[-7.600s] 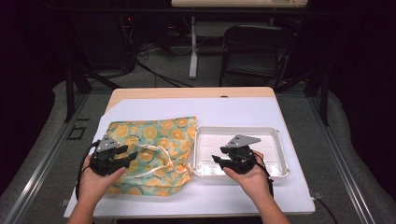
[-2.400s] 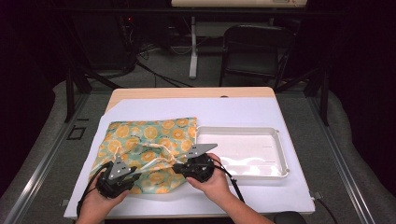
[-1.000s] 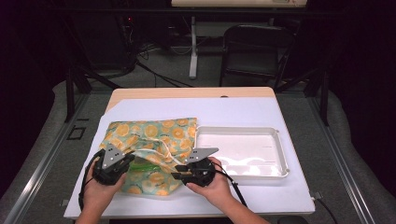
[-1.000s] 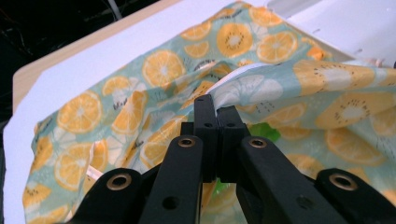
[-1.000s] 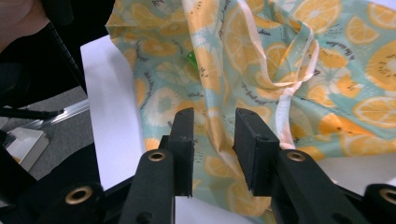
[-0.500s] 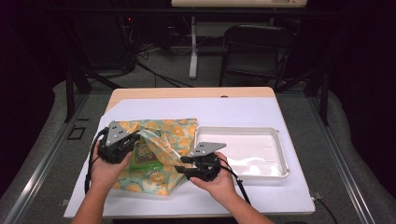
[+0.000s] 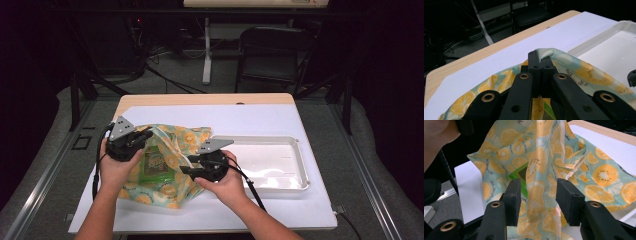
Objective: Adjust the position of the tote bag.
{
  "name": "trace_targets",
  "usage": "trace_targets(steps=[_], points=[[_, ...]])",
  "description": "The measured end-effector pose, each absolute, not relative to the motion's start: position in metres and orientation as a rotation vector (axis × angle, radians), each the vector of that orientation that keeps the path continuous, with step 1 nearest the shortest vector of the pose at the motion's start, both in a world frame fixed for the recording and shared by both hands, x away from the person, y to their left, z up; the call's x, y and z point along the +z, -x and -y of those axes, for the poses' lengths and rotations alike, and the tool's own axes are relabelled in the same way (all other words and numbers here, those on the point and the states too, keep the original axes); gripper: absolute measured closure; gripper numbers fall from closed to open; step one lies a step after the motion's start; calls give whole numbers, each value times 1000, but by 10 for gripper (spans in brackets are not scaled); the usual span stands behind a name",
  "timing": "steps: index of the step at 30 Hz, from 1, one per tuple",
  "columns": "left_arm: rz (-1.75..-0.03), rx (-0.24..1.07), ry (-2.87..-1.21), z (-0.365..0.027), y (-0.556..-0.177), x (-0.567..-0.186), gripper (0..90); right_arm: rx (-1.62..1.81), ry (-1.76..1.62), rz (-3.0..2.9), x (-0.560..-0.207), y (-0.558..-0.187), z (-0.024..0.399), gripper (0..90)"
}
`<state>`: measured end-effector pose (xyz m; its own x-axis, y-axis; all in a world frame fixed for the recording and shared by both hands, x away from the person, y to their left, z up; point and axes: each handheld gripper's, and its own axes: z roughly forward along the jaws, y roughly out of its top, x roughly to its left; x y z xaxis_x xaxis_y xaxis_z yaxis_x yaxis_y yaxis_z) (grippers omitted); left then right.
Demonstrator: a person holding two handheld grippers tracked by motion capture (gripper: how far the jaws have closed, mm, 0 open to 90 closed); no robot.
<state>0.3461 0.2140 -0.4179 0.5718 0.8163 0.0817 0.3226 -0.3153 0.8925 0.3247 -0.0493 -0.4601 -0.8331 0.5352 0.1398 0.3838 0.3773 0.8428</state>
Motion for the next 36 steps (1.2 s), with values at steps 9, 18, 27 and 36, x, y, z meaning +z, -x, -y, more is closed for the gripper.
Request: trace_targets(steps=[9, 18, 27, 36], points=[[-921, 648, -1862, -216, -354, -416, 896, 1425, -847, -2438, -445, -337, 27, 526], [-916, 622, -1871, -212, -360, -417, 894, 1409, -867, -2424, -447, -348, 8, 520], [-905, 631, -1862, -208, -359, -417, 894, 1370, -912, -2419, -453, -363, -3, 562], [-891, 629, -1870, -207, -358, -418, 893, 1339, -937, -2434, -452, -377, -8, 711]])
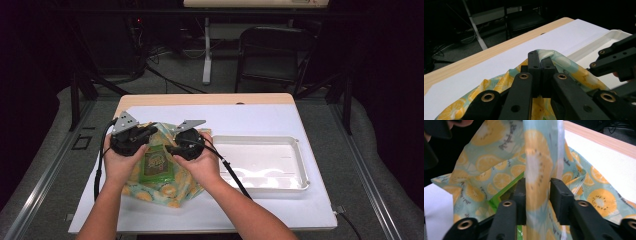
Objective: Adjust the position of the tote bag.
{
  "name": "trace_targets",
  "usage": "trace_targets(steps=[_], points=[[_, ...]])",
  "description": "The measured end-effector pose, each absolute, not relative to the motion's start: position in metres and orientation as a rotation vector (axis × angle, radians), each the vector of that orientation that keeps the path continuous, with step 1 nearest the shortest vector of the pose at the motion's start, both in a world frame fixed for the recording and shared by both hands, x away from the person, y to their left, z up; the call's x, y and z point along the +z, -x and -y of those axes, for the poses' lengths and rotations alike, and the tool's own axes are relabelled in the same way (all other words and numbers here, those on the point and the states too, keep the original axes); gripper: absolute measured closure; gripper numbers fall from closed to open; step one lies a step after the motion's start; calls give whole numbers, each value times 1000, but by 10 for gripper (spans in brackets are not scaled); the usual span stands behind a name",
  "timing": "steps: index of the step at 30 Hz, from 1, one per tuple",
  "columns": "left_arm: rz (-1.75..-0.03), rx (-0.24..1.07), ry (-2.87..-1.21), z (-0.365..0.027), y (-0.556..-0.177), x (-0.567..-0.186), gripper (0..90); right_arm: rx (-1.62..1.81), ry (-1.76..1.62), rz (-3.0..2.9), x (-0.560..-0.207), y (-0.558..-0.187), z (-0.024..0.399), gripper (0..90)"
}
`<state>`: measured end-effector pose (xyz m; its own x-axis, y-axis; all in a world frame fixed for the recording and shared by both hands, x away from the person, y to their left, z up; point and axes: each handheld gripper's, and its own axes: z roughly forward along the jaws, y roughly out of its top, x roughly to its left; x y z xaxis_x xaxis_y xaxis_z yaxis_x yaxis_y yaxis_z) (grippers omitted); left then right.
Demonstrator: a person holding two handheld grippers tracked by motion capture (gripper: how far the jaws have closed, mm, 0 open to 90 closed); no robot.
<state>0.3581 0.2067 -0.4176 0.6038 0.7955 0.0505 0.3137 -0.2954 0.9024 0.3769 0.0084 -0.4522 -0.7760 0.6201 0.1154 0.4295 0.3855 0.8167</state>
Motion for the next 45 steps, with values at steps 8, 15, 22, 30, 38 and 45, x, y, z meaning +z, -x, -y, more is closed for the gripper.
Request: trace_targets(steps=[8, 15, 22, 30, 38, 45], points=[[-895, 627, -1868, -207, -358, -420, 890, 1325, -961, -2425, -451, -385, -8, 847], [-901, 624, -1870, -209, -357, -421, 853, 1322, -983, -2391, -447, -391, -5, 900], [-917, 612, -1871, -214, -352, -424, 781, 1336, -995, -2352, -440, -397, 0, 900], [-938, 616, -1871, -223, -342, -427, 636, 1317, -998, -2328, -435, -405, 0, 900], [-961, 636, -1889, -229, -329, -431, 534, 1280, -976, -2319, -430, -414, -2, 900], [-994, 636, -1899, -239, -318, -435, 516, 1278, -1008, -2307, -429, -424, 0, 900]])
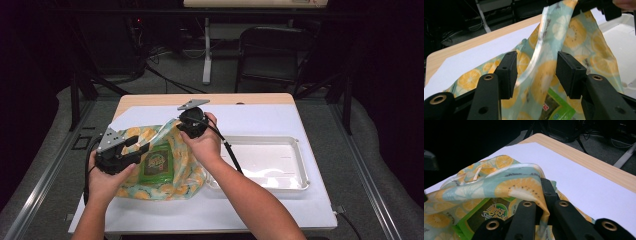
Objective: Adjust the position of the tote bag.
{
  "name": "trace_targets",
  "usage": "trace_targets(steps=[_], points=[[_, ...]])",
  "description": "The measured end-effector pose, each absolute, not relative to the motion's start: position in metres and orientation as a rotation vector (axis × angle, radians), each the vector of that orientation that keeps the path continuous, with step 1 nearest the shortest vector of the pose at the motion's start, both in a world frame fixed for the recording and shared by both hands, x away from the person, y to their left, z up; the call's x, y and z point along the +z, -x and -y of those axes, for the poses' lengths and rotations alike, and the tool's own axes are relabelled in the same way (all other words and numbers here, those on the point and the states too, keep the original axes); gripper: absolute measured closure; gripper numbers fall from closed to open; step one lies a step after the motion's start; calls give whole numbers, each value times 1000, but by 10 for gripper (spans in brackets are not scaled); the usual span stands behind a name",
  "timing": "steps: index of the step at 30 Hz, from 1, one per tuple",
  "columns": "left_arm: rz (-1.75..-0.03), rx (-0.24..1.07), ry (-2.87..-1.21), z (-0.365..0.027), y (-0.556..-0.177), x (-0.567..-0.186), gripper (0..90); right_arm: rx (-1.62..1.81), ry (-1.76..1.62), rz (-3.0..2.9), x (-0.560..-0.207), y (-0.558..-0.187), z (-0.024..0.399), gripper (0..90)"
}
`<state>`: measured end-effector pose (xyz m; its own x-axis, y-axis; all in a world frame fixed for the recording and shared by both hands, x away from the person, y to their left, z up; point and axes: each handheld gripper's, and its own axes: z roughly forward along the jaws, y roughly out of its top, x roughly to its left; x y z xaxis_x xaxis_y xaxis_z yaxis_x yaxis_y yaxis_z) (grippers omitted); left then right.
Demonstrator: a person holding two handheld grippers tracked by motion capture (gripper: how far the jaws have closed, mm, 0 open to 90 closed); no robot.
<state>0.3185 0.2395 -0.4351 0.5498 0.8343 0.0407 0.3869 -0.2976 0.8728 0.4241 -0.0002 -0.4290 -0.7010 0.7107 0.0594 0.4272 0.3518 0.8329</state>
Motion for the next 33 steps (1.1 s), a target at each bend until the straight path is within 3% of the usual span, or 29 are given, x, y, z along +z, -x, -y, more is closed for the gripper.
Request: trace_targets(steps=[20, 33], points=[[-1028, 591, -1980, -239, -306, -464, 474, 1283, -1042, -2295, -430, -441, 6, 900], [-1039, 594, -2046, -241, -312, -478, 571, 1297, -1039, -2286, -429, -441, 7, 900]])
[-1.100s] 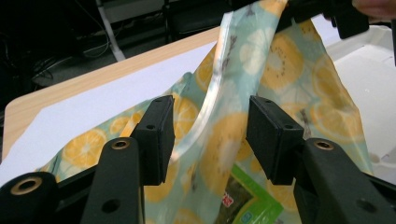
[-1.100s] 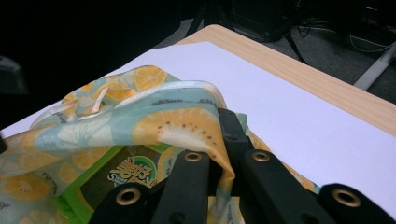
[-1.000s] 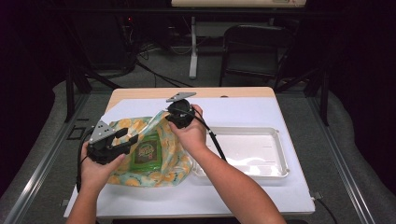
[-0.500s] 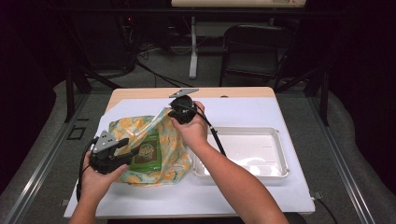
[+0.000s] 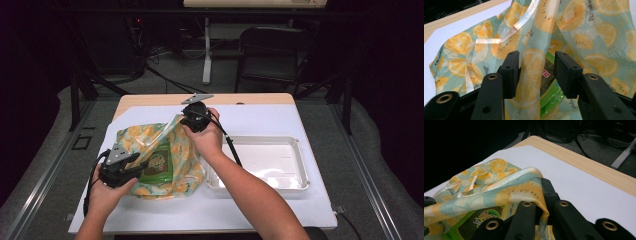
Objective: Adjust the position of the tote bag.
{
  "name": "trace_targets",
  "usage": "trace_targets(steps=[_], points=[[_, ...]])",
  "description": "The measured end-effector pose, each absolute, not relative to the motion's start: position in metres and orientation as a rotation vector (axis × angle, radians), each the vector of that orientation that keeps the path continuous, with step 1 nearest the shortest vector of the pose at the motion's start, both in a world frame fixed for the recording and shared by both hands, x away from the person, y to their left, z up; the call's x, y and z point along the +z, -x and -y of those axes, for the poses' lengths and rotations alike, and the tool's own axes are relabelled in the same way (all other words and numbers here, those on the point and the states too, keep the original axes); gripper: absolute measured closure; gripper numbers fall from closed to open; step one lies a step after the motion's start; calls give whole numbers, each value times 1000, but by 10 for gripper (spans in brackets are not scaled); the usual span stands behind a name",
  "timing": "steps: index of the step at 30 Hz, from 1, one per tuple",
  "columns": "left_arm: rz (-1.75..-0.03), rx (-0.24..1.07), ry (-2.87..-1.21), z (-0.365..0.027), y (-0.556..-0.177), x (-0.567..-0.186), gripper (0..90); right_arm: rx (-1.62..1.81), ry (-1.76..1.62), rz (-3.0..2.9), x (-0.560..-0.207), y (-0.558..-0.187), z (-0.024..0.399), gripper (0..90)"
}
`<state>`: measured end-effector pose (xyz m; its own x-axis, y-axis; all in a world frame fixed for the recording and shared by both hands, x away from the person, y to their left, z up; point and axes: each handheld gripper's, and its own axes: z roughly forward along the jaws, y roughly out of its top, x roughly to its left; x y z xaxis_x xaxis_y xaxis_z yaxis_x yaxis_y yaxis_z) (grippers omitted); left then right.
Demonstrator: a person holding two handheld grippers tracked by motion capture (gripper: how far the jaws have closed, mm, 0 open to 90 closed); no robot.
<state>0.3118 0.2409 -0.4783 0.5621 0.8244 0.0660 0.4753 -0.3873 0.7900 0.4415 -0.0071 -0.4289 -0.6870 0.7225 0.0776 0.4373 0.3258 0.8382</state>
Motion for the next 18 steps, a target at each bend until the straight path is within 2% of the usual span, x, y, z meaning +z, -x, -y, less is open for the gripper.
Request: trace_targets(steps=[4, 18], points=[[-1061, 602, -2054, -242, -313, -480, 628, 1300, -1039, -2281, -428, -441, 7, 899], [-1098, 623, -2053, -246, -314, -482, 740, 1301, -1032, -2285, -428, -440, 6, 898]])
